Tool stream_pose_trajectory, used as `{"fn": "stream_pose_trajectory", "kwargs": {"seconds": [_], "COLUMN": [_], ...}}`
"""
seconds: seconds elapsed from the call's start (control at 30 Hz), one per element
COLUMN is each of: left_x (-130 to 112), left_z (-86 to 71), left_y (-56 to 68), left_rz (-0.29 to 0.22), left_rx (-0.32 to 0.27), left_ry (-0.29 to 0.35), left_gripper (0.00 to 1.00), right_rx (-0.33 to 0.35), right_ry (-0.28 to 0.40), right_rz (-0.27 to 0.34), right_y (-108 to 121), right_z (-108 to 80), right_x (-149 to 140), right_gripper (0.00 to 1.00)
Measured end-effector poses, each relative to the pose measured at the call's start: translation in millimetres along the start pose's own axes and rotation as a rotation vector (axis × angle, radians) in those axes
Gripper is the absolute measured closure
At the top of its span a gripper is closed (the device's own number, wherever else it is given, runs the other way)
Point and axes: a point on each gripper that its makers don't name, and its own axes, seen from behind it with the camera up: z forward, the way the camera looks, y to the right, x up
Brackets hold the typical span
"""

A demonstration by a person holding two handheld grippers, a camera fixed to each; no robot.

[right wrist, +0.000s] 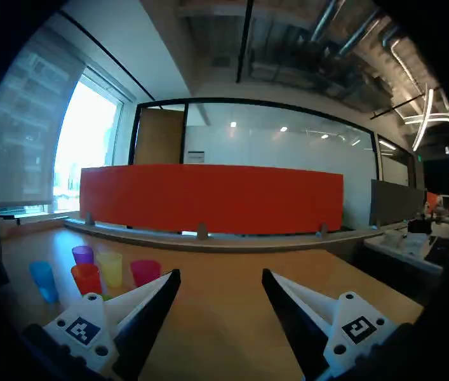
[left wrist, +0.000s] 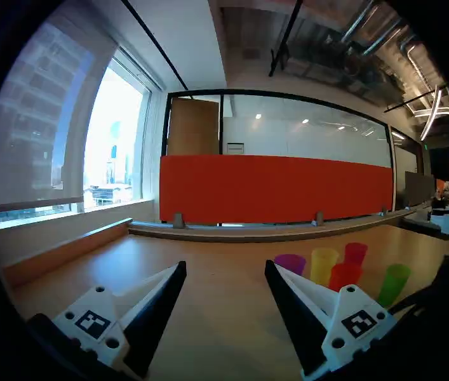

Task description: Pour water

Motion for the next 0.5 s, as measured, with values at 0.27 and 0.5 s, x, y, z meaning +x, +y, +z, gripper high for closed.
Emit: {"fn": "stream_pose_trajectory", "kwargs": {"seconds": [0.27,0.5], "left_x": [29.1,65.1], "left_z": [3.1,4.2], "left_y": [4.4,8.2], "left_rz": [0.017,0.028], "left_rx": [-0.026,-0.048], "left_ry": [0.004,0.015], "left_gripper": [0.08,0.08], "right_rx": [0.005,0.017], "right_ry": [-0.007,-0.005], "right_rz": [-0.035,-0.052], "right_y": [2.2,0.9], "right_z": [1.1,2.0], "right_x": [27.3,60.6], "right_gripper": [0.0,0.0]}}
